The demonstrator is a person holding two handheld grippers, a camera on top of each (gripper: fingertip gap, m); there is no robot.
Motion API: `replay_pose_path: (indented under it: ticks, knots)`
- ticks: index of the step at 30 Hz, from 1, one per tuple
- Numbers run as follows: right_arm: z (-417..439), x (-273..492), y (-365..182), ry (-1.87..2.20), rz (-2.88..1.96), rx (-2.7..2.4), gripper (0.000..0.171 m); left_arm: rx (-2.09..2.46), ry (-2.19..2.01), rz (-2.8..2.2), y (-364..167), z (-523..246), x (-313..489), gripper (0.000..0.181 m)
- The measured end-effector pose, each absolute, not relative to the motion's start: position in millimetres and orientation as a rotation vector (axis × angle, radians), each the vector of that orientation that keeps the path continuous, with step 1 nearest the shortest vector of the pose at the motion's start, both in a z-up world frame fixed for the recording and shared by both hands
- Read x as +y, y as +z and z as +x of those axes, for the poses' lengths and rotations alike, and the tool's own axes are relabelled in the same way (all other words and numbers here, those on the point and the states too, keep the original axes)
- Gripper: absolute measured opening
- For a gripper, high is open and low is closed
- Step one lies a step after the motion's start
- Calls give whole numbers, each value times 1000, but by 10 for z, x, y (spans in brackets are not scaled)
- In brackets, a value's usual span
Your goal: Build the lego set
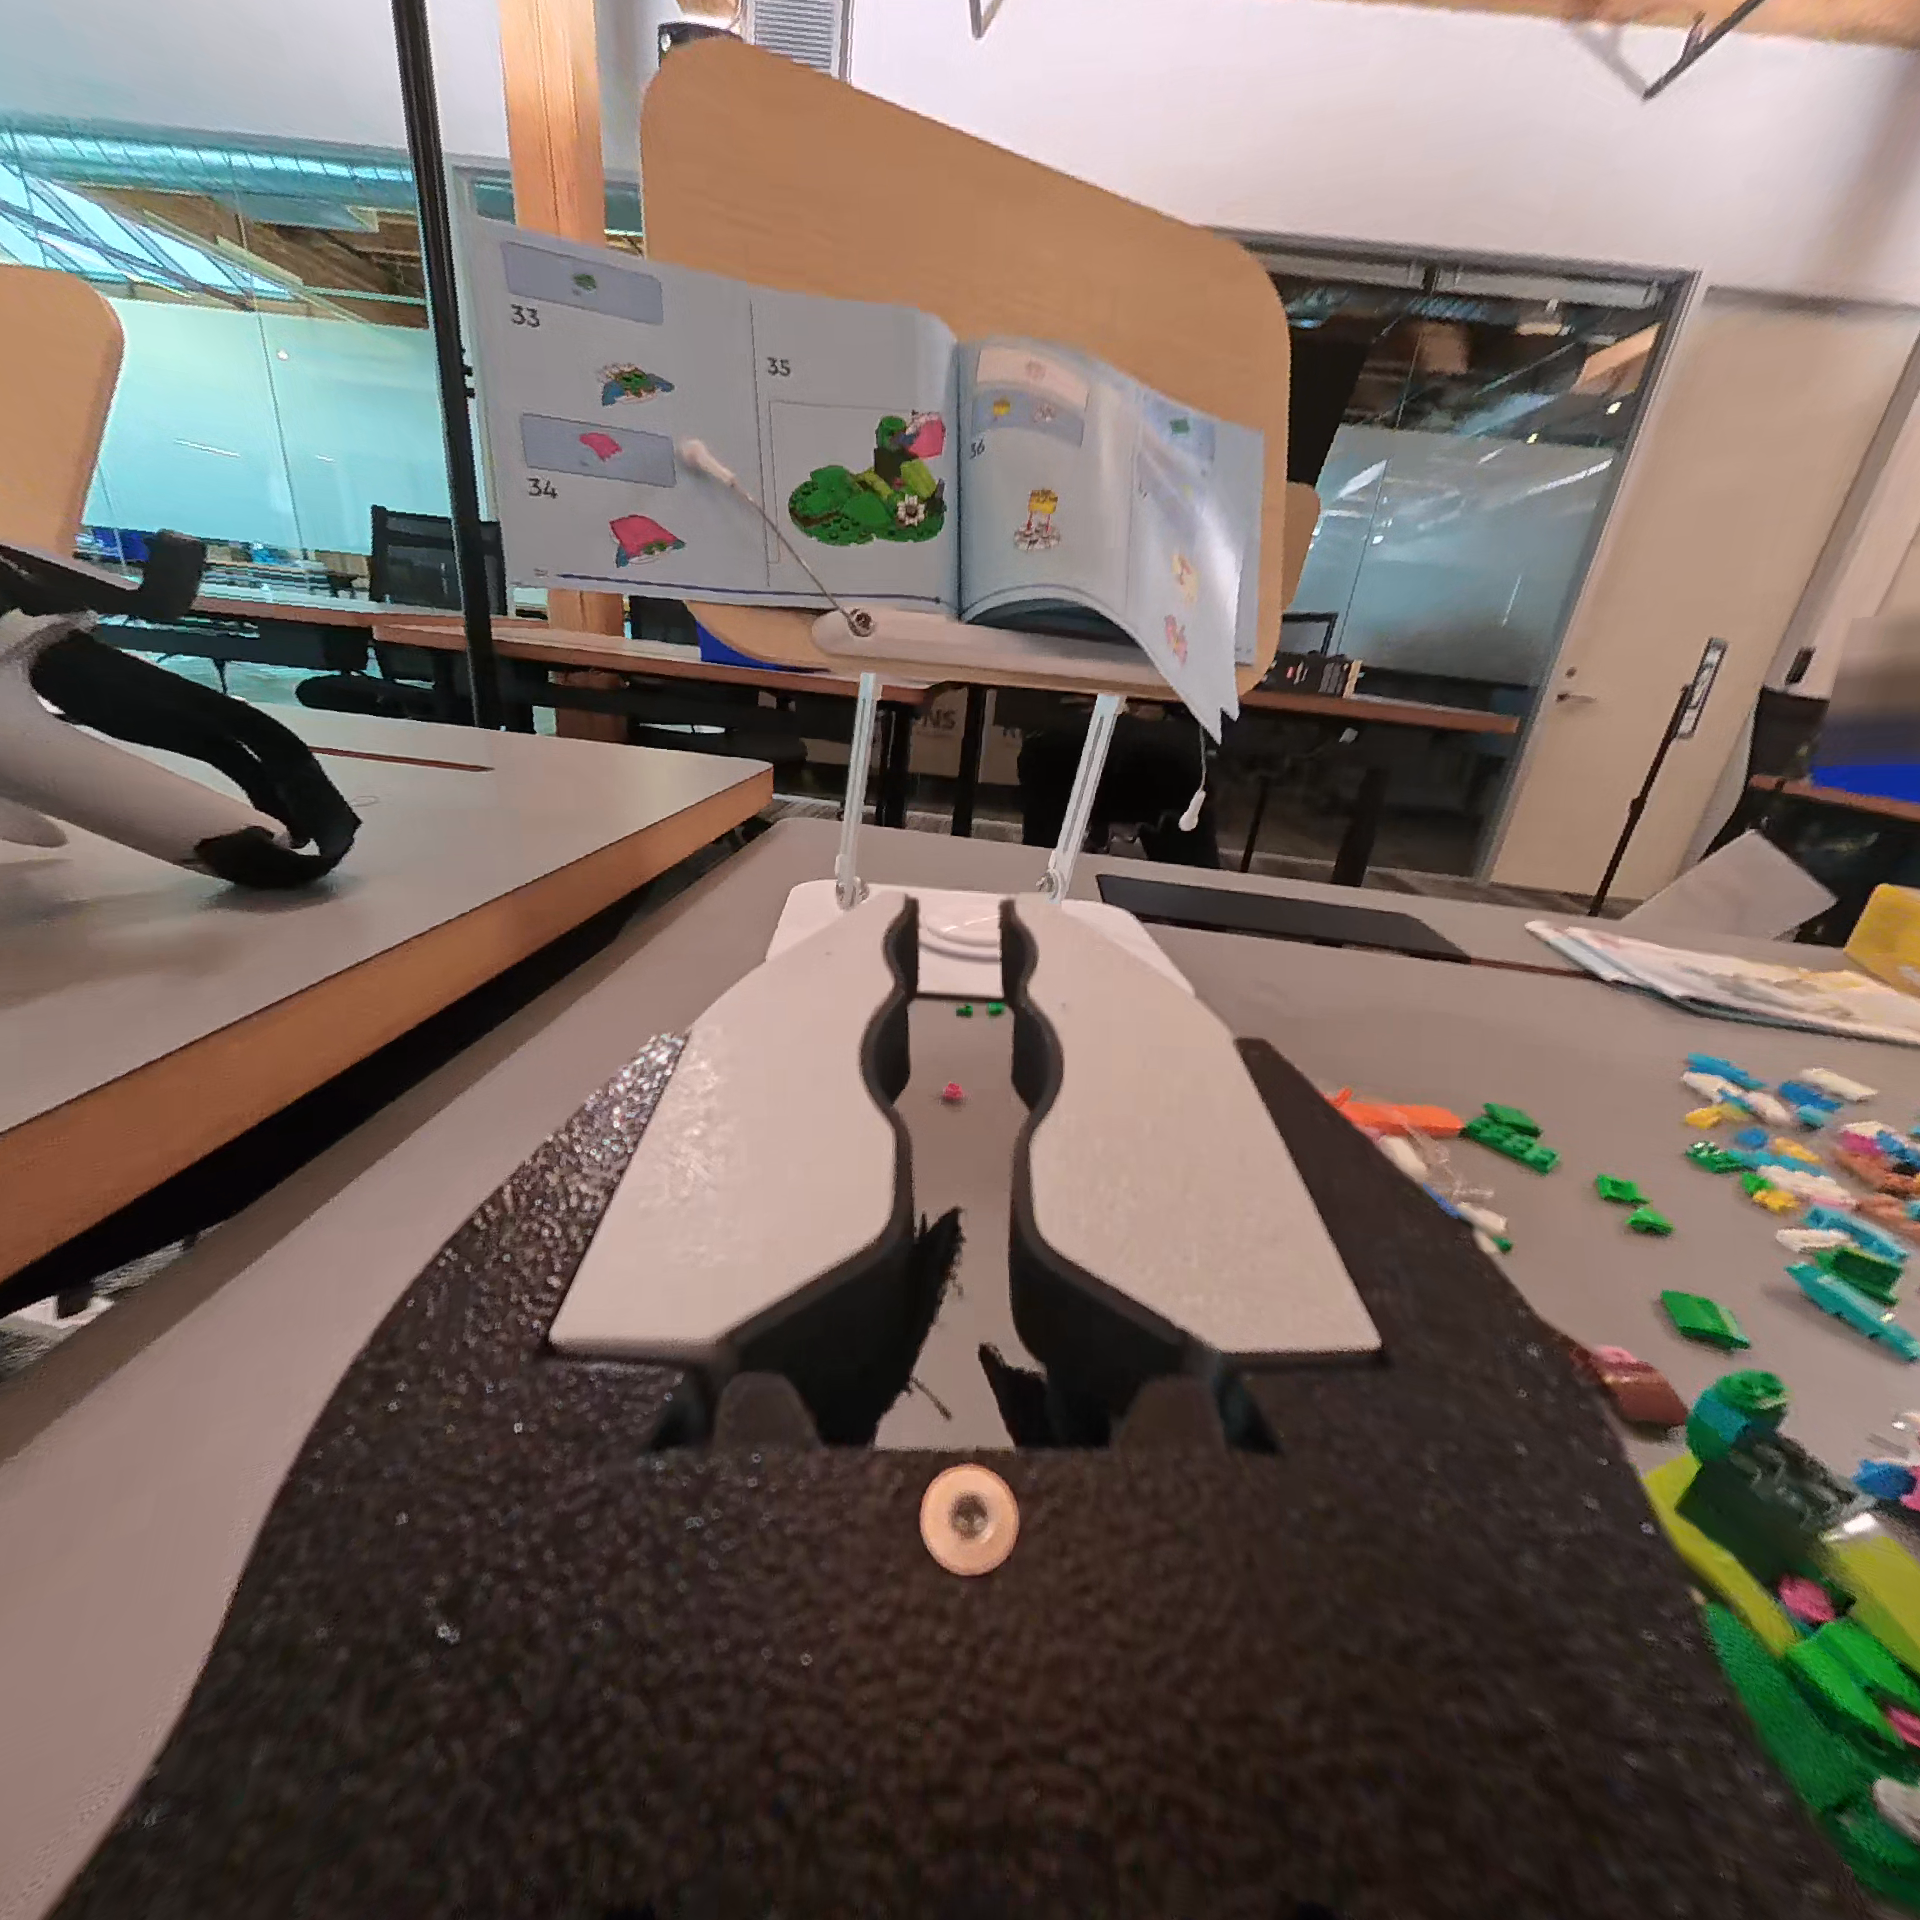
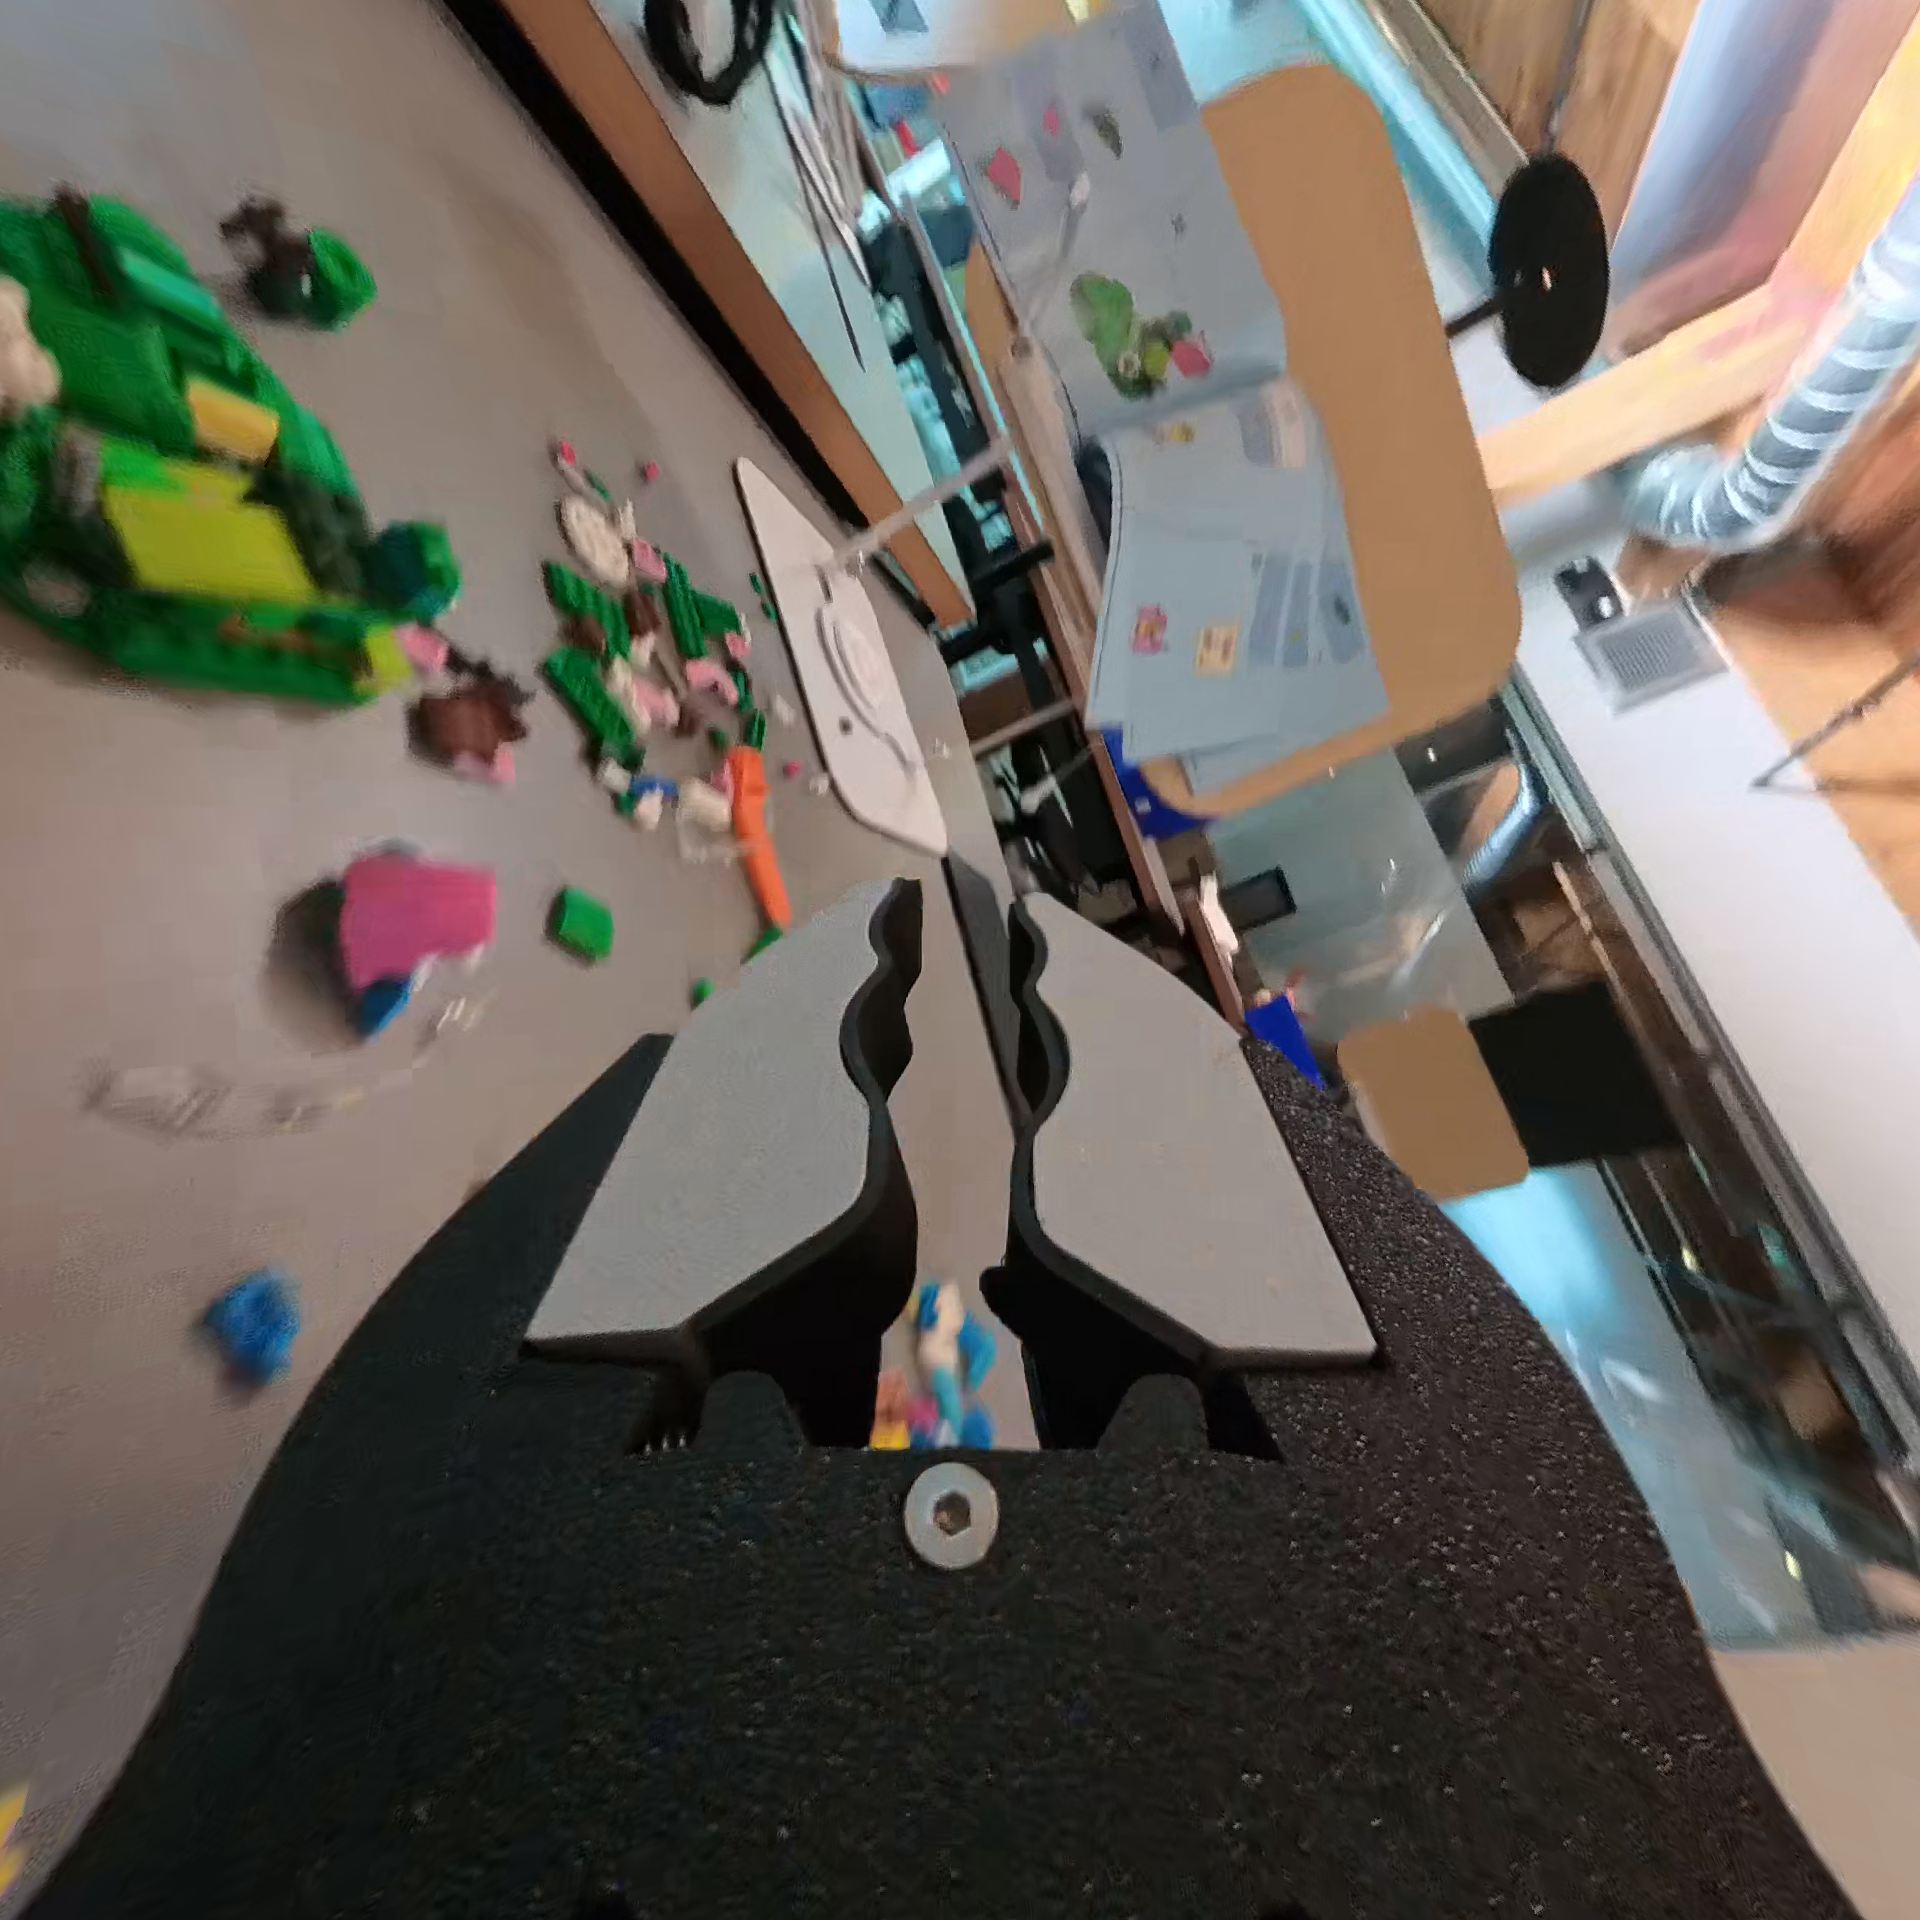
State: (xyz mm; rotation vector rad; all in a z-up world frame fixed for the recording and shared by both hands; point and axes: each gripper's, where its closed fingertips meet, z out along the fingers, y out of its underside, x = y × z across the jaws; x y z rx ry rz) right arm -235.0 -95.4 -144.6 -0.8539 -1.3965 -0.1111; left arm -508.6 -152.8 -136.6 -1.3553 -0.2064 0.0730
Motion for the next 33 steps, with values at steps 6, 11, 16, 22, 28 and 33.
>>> replay_pose_path:
  ticks: [6,11,16,22,28,33]
  knots:
    - [-3781,-786,-950,-180,-557,-1593,17,-210,10,-1308,-1305,-4984,-1482,12]
    - [-5145,-404,-820,-172,-468,-1635,16,-215,-57,-1282,-1284,-4918,-1471,9]
    - [-5965,82,-490,-38,-625,-1414,21,-220,-131,-1279,-1290,-4907,-1445,8]
    - [-6452,492,-540,-44,-842,-1418,29,-261,-257,-1273,-1321,-4926,-1429,7]
    - [-6608,339,-984,-242,-600,-1700,22,-267,-285,-1275,-1332,-4922,-1419,6]
    - [-6525,252,-1478,-440,-330,-1950,21,-259,-312,-1283,-1343,-4872,-1400,4]
